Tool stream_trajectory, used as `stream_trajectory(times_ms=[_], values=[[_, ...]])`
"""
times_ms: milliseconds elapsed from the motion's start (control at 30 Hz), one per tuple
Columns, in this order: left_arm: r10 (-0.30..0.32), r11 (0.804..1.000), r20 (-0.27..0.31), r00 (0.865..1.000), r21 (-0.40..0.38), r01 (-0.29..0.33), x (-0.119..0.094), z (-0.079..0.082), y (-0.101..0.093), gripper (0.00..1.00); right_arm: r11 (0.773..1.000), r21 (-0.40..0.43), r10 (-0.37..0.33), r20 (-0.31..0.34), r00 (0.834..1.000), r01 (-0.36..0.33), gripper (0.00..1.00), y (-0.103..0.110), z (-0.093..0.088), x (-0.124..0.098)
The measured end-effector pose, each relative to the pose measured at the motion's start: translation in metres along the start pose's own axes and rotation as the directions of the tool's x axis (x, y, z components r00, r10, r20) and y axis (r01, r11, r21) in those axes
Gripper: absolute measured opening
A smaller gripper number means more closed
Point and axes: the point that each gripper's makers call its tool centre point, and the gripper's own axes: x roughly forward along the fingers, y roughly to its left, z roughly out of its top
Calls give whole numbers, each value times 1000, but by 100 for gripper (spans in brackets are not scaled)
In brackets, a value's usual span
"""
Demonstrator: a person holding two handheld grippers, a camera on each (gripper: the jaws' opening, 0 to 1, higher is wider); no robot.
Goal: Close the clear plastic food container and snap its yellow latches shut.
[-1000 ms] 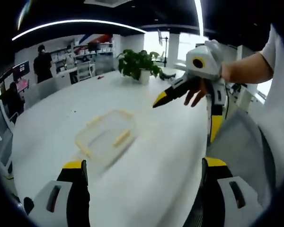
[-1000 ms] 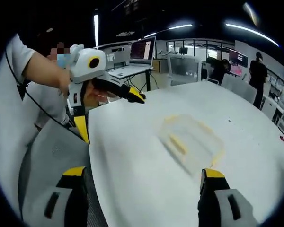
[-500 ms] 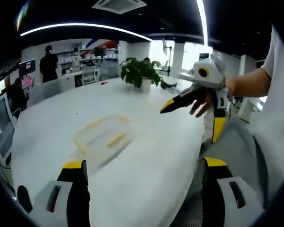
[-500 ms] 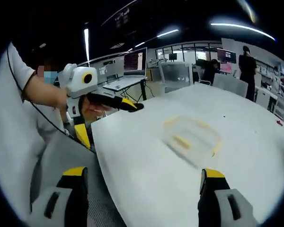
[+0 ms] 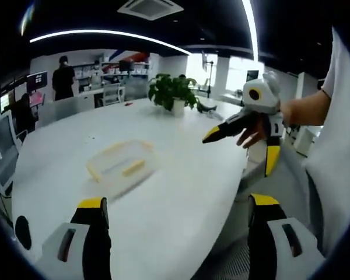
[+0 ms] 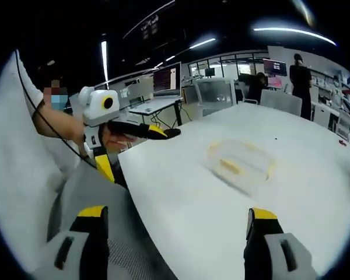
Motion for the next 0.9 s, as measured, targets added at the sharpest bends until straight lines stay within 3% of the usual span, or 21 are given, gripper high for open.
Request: stream_trajectory(times_ms=[233, 533, 633, 733, 800, 900], values=[[7, 1000, 1, 1000, -6, -7, -5, -9, -9, 98, 1000, 20, -11, 9, 1000, 11, 99, 8, -7, -4], [26, 997, 16, 1000, -73, -25, -12, -17, -14, 96, 999, 32, -22, 37, 999, 21, 99, 15, -6, -11], [37, 999, 1, 999, -33, -37, -12, -23, -17, 95, 1000, 25, -16, 52, 999, 15, 99, 20, -5, -13], [30, 998, 15, 999, -61, -29, -13, -25, -22, 95, 999, 36, -13, 70, 997, 10, 99, 24, -6, -13], [36, 999, 14, 999, -33, -35, -14, -25, -23, 94, 999, 41, -15, 76, 997, 12, 99, 26, -8, -14], [47, 997, 27, 999, -69, -45, -15, -23, -16, 93, 998, 66, -16, 85, 996, 10, 99, 26, -10, -14]])
